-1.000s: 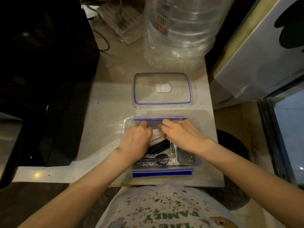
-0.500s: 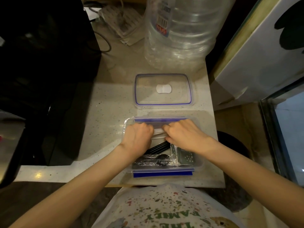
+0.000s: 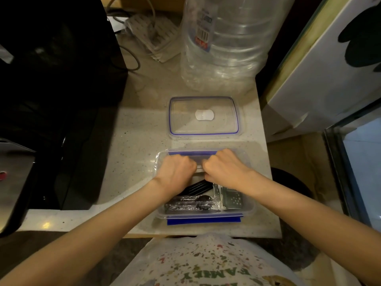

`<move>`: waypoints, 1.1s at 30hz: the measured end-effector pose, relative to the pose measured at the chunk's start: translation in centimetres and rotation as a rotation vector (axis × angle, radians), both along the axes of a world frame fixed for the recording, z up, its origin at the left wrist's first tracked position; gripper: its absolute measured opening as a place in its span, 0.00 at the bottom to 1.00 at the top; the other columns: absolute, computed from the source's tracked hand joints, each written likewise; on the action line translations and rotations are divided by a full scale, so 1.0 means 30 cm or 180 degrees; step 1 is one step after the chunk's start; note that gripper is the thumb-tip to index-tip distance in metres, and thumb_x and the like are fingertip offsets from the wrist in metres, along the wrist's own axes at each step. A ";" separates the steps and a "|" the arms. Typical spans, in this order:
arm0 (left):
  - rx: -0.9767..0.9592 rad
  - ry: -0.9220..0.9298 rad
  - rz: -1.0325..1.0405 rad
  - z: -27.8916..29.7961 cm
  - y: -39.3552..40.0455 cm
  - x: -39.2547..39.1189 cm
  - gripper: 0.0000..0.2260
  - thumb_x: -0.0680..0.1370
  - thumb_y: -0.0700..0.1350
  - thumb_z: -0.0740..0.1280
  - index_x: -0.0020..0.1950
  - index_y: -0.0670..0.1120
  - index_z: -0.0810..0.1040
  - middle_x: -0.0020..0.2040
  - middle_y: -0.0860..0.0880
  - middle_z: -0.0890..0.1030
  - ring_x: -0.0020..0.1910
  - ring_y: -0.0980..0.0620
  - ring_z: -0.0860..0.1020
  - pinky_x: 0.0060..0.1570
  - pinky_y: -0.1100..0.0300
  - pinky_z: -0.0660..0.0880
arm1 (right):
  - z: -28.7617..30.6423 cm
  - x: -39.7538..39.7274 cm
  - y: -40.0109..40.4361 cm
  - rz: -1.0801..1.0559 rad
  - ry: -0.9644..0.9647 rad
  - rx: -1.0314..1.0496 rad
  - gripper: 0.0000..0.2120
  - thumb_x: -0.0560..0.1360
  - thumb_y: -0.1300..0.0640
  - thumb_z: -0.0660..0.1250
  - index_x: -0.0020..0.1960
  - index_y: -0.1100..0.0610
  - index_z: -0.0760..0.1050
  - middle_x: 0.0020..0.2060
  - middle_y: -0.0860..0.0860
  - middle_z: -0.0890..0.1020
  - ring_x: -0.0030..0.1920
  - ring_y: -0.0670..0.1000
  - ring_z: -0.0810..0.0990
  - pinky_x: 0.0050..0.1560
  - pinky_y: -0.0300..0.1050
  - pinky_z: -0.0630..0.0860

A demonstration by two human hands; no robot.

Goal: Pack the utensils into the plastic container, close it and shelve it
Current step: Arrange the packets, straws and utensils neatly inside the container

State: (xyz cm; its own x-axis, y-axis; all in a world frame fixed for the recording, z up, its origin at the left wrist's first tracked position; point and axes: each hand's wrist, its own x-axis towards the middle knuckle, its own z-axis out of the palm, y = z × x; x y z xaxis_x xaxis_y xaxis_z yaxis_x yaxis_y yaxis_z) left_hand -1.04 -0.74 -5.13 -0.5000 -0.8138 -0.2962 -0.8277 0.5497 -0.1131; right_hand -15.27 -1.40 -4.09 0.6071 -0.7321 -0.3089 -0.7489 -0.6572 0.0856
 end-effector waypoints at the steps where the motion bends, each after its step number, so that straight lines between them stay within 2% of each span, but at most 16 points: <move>1: -0.0031 -0.0022 -0.0050 0.001 -0.002 0.000 0.07 0.75 0.39 0.60 0.47 0.44 0.77 0.48 0.44 0.83 0.47 0.43 0.81 0.36 0.56 0.65 | -0.006 -0.001 -0.001 -0.0060 -0.0005 0.0018 0.07 0.74 0.60 0.60 0.44 0.61 0.76 0.41 0.58 0.84 0.42 0.59 0.81 0.35 0.46 0.66; 3: -0.0123 0.0000 -0.0017 -0.005 -0.004 0.002 0.07 0.75 0.38 0.59 0.49 0.43 0.75 0.49 0.44 0.83 0.47 0.43 0.81 0.36 0.56 0.65 | -0.003 -0.004 0.010 -0.0154 -0.0023 0.0000 0.05 0.73 0.61 0.63 0.41 0.62 0.76 0.37 0.58 0.84 0.38 0.58 0.82 0.33 0.44 0.66; 6: -0.0221 0.0205 0.0216 -0.001 -0.003 0.008 0.07 0.75 0.38 0.58 0.51 0.43 0.74 0.49 0.44 0.83 0.47 0.41 0.81 0.37 0.55 0.69 | 0.001 -0.018 0.019 -0.0208 -0.0017 -0.0605 0.09 0.60 0.59 0.77 0.30 0.58 0.76 0.22 0.53 0.81 0.22 0.53 0.79 0.23 0.37 0.63; 9: -0.0289 0.0445 0.0236 0.006 0.007 0.018 0.06 0.73 0.41 0.63 0.50 0.44 0.75 0.44 0.45 0.84 0.41 0.42 0.82 0.32 0.57 0.67 | -0.024 -0.020 0.029 -0.0413 -0.0075 -0.0211 0.03 0.73 0.60 0.65 0.45 0.60 0.75 0.37 0.54 0.85 0.37 0.57 0.83 0.31 0.43 0.67; 11: -0.0501 0.0304 -0.0023 0.026 0.020 0.024 0.10 0.62 0.44 0.75 0.41 0.47 0.78 0.29 0.48 0.82 0.26 0.48 0.80 0.22 0.63 0.67 | -0.039 -0.030 0.029 -0.0412 -0.0159 -0.0171 0.04 0.76 0.61 0.61 0.50 0.60 0.73 0.41 0.54 0.84 0.40 0.58 0.82 0.35 0.47 0.73; 13: -0.0677 0.0131 -0.0051 0.042 0.022 0.028 0.15 0.52 0.46 0.79 0.34 0.49 0.79 0.20 0.50 0.78 0.17 0.53 0.76 0.16 0.67 0.63 | -0.040 -0.038 0.034 -0.0414 -0.0197 -0.0165 0.06 0.76 0.61 0.61 0.53 0.59 0.72 0.40 0.53 0.84 0.39 0.56 0.82 0.37 0.49 0.78; 15: -0.0541 0.0030 0.0076 0.041 0.023 0.031 0.13 0.61 0.45 0.76 0.41 0.48 0.77 0.26 0.50 0.81 0.24 0.52 0.80 0.21 0.65 0.65 | -0.047 -0.042 0.041 -0.0432 -0.0268 -0.0174 0.09 0.76 0.61 0.61 0.56 0.59 0.70 0.40 0.52 0.83 0.38 0.55 0.82 0.38 0.49 0.79; 18: -0.0342 0.0038 0.0276 0.002 0.014 0.015 0.10 0.74 0.37 0.61 0.54 0.44 0.69 0.43 0.46 0.84 0.42 0.44 0.82 0.32 0.58 0.64 | -0.038 -0.052 0.045 -0.0494 -0.0300 -0.0222 0.09 0.76 0.62 0.60 0.56 0.59 0.71 0.41 0.52 0.83 0.40 0.55 0.82 0.38 0.47 0.77; 21: -0.0429 0.0295 0.0423 -0.004 0.013 0.010 0.10 0.74 0.36 0.60 0.55 0.43 0.69 0.42 0.46 0.84 0.40 0.44 0.82 0.32 0.58 0.65 | -0.029 -0.056 0.048 -0.0645 -0.0297 -0.0218 0.08 0.75 0.63 0.61 0.53 0.58 0.75 0.44 0.52 0.83 0.43 0.54 0.82 0.37 0.45 0.74; 23: -0.0603 0.0327 0.0291 0.011 0.021 0.013 0.12 0.67 0.39 0.70 0.49 0.43 0.74 0.31 0.48 0.82 0.29 0.49 0.81 0.25 0.63 0.64 | -0.010 -0.049 0.056 -0.0678 -0.0173 -0.0379 0.05 0.69 0.60 0.70 0.45 0.56 0.79 0.38 0.50 0.83 0.37 0.51 0.82 0.31 0.41 0.74; 25: -0.0750 0.0258 0.0135 0.029 0.022 0.018 0.18 0.51 0.42 0.79 0.36 0.45 0.77 0.18 0.50 0.75 0.15 0.53 0.73 0.19 0.69 0.57 | 0.001 -0.044 0.056 -0.0691 -0.0156 -0.0587 0.10 0.57 0.59 0.79 0.34 0.54 0.80 0.29 0.48 0.81 0.27 0.48 0.80 0.22 0.37 0.70; 27: -0.0888 0.0353 0.0132 0.029 0.022 0.023 0.19 0.45 0.42 0.80 0.30 0.46 0.76 0.15 0.50 0.72 0.12 0.53 0.70 0.20 0.70 0.53 | 0.000 -0.037 0.061 -0.0766 -0.0262 -0.0472 0.09 0.61 0.62 0.76 0.39 0.57 0.78 0.32 0.51 0.81 0.30 0.51 0.81 0.24 0.39 0.70; 29: -0.0707 0.0267 0.0193 0.037 0.023 0.013 0.16 0.50 0.44 0.80 0.30 0.48 0.76 0.20 0.50 0.77 0.17 0.52 0.75 0.22 0.67 0.55 | -0.019 -0.033 0.059 -0.0744 -0.0313 -0.0189 0.07 0.72 0.66 0.64 0.50 0.60 0.74 0.42 0.54 0.81 0.41 0.55 0.81 0.32 0.44 0.69; 30: -0.0577 0.0195 0.0223 0.029 0.022 0.010 0.12 0.58 0.44 0.77 0.35 0.47 0.76 0.27 0.49 0.81 0.24 0.50 0.79 0.23 0.65 0.59 | -0.025 -0.033 0.057 -0.0680 -0.0344 -0.0162 0.08 0.74 0.67 0.61 0.51 0.61 0.73 0.45 0.55 0.81 0.43 0.56 0.80 0.34 0.45 0.68; 31: -0.0470 0.0169 0.0270 0.020 0.020 0.008 0.06 0.67 0.41 0.72 0.41 0.46 0.76 0.37 0.48 0.83 0.33 0.48 0.82 0.27 0.62 0.62 | -0.029 -0.034 0.054 -0.0631 -0.0349 -0.0184 0.08 0.74 0.68 0.60 0.51 0.61 0.72 0.45 0.55 0.81 0.44 0.56 0.80 0.35 0.46 0.67; 33: -0.0298 0.0137 0.0373 -0.006 0.014 0.005 0.06 0.74 0.36 0.62 0.49 0.44 0.75 0.49 0.46 0.82 0.45 0.44 0.81 0.33 0.57 0.64 | -0.031 -0.035 0.054 -0.0599 -0.0317 -0.0138 0.08 0.74 0.68 0.60 0.51 0.61 0.72 0.46 0.55 0.81 0.45 0.57 0.80 0.35 0.46 0.67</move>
State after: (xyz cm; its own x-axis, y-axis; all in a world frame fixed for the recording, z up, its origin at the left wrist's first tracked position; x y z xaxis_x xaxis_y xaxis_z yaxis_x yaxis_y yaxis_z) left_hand -0.88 -0.31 -5.32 -0.4105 -0.8904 -0.1967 -0.8907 0.4378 -0.1225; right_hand -16.31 0.22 -5.03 0.4845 -0.8467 -0.2199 -0.8642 -0.5023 0.0301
